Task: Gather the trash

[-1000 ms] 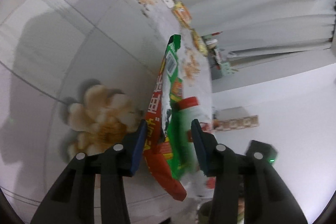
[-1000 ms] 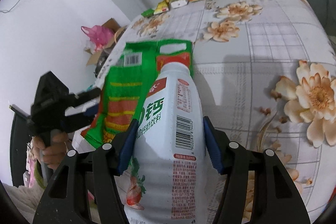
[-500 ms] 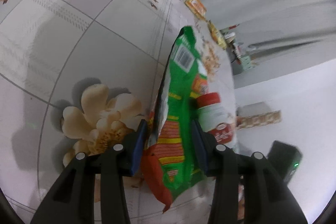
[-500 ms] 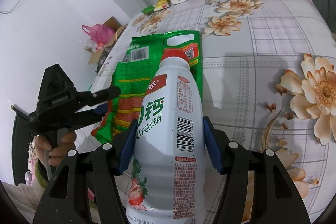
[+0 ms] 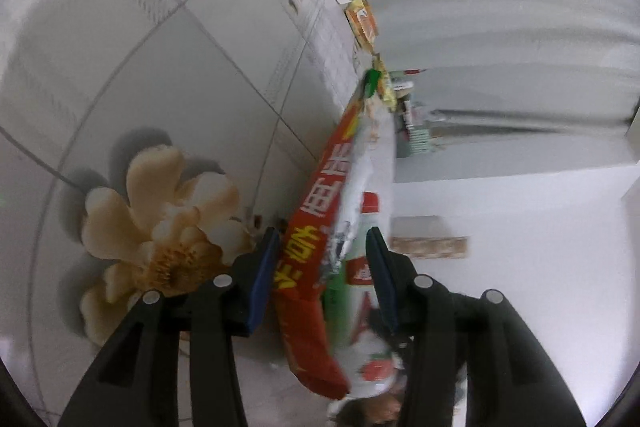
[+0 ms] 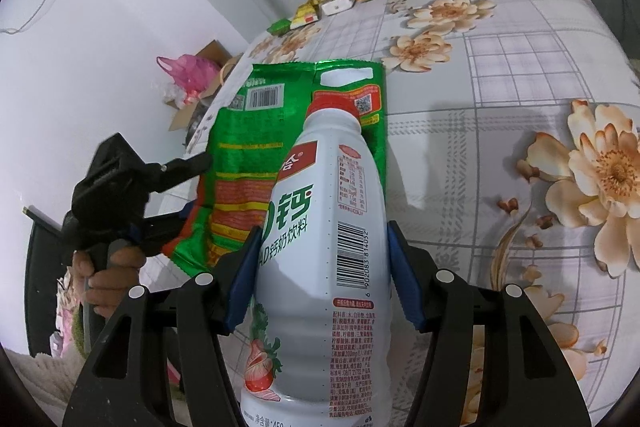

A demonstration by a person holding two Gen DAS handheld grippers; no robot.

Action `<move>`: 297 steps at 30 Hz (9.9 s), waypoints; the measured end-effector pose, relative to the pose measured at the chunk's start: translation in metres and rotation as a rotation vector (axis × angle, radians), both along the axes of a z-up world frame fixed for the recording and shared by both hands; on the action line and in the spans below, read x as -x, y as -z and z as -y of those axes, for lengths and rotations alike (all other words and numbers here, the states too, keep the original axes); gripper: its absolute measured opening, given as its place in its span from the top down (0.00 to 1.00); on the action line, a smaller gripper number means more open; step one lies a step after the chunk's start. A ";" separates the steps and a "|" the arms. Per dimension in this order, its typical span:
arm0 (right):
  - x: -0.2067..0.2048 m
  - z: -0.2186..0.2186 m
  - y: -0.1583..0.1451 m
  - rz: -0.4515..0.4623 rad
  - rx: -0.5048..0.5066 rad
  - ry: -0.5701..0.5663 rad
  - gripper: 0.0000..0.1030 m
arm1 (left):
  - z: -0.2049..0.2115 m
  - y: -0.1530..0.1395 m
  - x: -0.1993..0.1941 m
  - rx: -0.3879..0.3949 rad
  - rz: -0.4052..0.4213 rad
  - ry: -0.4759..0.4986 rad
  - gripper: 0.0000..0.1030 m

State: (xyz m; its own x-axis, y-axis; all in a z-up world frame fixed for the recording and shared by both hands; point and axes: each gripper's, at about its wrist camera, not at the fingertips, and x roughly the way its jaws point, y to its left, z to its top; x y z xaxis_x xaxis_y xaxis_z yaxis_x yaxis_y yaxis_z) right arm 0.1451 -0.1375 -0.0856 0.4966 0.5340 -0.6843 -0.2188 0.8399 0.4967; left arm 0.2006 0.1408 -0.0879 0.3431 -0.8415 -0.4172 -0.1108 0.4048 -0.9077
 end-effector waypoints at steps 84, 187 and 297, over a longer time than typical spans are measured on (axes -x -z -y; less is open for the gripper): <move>0.029 0.092 -0.026 0.017 -0.087 0.291 0.46 | 0.111 -0.105 0.063 -0.871 0.631 0.156 0.89; 0.218 0.082 -0.094 0.314 0.520 0.679 0.08 | 0.166 -0.127 0.203 -1.025 0.683 0.046 0.05; 0.253 0.118 -0.025 -0.014 0.561 0.837 0.08 | 0.213 -0.082 0.208 -1.147 0.534 0.186 0.06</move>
State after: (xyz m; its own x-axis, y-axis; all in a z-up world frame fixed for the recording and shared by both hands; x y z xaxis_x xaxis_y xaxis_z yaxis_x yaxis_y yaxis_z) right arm -0.1080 -0.2559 -0.0605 0.5547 -0.3838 -0.7382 0.5512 0.8342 -0.0195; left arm -0.0069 -0.0724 -0.0060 0.6082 -0.1460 -0.7803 0.3005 0.9521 0.0560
